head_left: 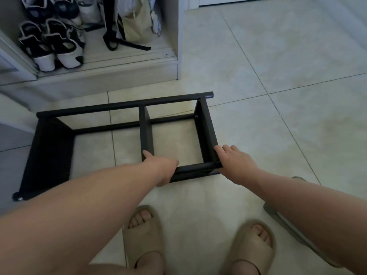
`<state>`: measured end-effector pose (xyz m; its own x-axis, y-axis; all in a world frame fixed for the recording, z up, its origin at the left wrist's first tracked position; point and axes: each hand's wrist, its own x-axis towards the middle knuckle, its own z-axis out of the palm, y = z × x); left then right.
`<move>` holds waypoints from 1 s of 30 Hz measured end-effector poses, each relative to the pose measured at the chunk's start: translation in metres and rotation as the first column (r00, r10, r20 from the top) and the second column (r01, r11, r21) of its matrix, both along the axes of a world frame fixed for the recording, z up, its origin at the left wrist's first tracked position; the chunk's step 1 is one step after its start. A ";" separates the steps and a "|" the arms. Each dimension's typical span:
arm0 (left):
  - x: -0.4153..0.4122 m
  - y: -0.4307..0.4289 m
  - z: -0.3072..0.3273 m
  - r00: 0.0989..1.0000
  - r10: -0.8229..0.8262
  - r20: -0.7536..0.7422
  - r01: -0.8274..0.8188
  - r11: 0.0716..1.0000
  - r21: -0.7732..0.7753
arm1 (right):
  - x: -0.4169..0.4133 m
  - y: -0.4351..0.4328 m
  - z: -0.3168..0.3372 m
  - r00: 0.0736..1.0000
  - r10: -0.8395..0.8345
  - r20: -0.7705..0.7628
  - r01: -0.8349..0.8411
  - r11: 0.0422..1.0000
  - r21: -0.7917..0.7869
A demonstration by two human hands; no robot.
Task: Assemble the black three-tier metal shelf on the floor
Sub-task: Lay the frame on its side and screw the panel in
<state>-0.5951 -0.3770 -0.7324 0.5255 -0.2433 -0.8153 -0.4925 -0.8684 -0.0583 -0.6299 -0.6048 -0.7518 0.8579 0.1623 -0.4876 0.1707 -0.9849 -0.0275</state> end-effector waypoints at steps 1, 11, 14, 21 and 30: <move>-0.001 0.000 -0.004 1.000 -0.004 -0.016 0.004 1.000 0.016 | -0.002 0.001 -0.005 1.000 0.000 -0.012 0.000 1.000 0.012; 0.013 0.003 0.026 0.984 -0.007 0.176 0.045 0.976 -0.211 | -0.018 -0.023 0.029 0.989 0.062 -0.137 -0.064 0.998 -0.014; 0.006 -0.007 0.053 0.965 0.004 0.262 0.062 0.967 -0.245 | -0.038 -0.043 0.064 0.995 0.051 -0.090 -0.056 0.997 -0.048; -0.051 -0.043 0.117 0.955 0.028 0.297 0.074 0.942 -0.327 | -0.120 -0.102 0.125 0.993 -0.121 0.000 0.119 0.977 -0.179; -0.103 -0.129 0.123 0.984 -0.070 0.166 0.129 0.916 -0.381 | -0.168 -0.154 0.116 0.926 -0.362 -0.110 0.334 0.918 -0.214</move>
